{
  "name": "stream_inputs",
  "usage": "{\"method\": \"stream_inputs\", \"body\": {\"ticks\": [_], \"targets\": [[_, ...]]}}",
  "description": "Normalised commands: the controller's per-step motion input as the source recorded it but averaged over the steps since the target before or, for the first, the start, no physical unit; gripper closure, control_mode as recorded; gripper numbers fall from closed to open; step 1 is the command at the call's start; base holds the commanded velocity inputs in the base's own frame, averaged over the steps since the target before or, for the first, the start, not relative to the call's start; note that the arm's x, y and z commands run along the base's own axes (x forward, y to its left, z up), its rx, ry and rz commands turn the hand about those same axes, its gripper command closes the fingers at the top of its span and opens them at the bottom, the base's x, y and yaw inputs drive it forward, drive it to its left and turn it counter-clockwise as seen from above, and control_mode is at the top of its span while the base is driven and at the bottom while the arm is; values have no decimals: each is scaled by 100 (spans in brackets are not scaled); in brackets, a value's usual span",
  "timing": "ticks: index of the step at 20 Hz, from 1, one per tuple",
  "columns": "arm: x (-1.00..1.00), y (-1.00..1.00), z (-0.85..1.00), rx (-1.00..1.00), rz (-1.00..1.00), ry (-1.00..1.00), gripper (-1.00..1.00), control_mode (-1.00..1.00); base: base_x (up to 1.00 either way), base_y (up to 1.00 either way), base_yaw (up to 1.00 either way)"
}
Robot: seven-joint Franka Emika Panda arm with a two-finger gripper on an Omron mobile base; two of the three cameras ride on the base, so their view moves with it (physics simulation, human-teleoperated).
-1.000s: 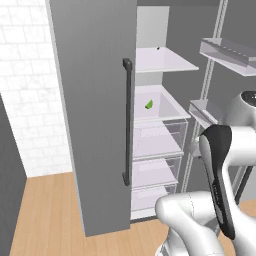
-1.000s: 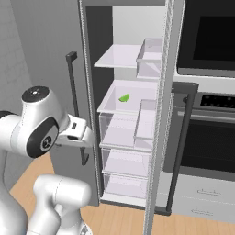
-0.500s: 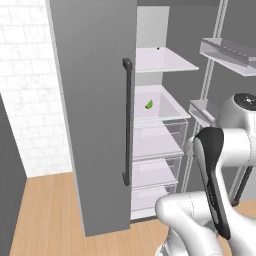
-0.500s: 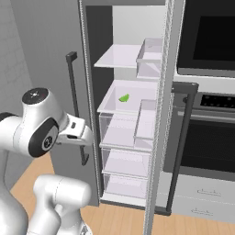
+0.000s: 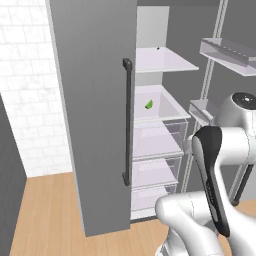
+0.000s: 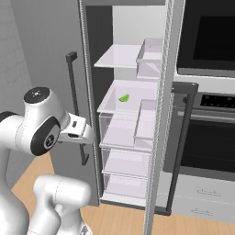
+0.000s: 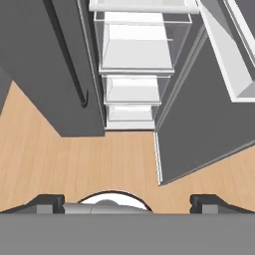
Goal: Grab a lemon wedge from the fridge and one ice cube from the ice bowl, and put them in the glass of lemonade.
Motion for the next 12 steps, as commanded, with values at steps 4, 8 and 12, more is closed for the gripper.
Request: {"method": "stream_inputs", "body": {"ticks": [4, 8, 12], "targets": [[-28, 2, 14, -1, 0, -24, -100, -100, 0, 0, 0], [15, 0, 7, 0, 2, -7, -100, -100, 0, 0, 0], [20, 3, 0, 0, 0, 0, -100, 100, 41, 2, 0]]}}
